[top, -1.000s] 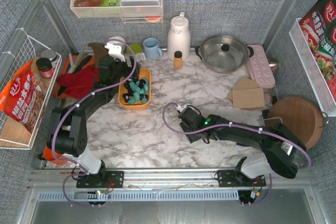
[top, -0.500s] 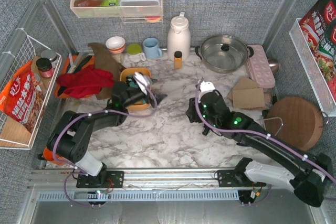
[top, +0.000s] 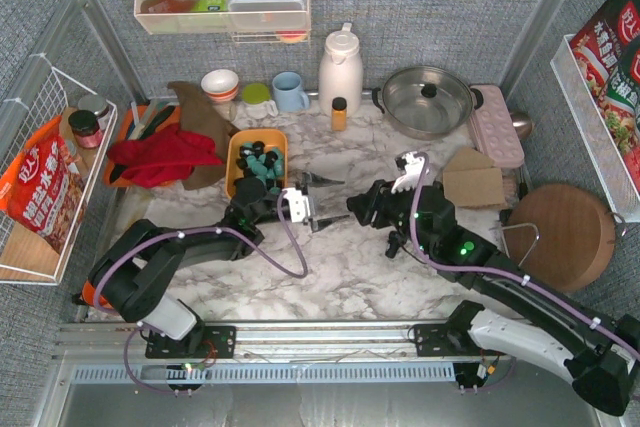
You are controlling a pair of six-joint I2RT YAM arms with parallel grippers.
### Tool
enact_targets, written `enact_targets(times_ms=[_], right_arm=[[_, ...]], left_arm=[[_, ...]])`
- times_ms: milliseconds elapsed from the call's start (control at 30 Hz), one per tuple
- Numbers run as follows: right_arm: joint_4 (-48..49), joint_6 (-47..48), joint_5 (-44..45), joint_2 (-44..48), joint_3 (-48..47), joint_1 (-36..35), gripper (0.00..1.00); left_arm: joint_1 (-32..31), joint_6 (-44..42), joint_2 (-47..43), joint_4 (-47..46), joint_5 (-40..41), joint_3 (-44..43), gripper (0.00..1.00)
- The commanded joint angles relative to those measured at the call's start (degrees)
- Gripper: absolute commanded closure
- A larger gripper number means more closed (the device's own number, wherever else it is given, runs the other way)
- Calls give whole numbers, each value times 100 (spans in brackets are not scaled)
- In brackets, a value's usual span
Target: Mix the coffee capsules in the storage basket
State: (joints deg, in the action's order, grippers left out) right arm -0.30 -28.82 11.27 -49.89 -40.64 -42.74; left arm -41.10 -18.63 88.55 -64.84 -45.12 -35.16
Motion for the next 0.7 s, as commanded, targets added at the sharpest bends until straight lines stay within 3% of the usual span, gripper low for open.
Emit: enact_targets(times_ms=[0, 667], right_arm=[[948, -78, -210, 58, 169, 3, 60], [1727, -434, -461, -308, 592, 3, 60]], left_arm=[[-244, -15, -49, -372, -112, 15, 21], [-388, 1133, 158, -1972, 153, 191, 42]])
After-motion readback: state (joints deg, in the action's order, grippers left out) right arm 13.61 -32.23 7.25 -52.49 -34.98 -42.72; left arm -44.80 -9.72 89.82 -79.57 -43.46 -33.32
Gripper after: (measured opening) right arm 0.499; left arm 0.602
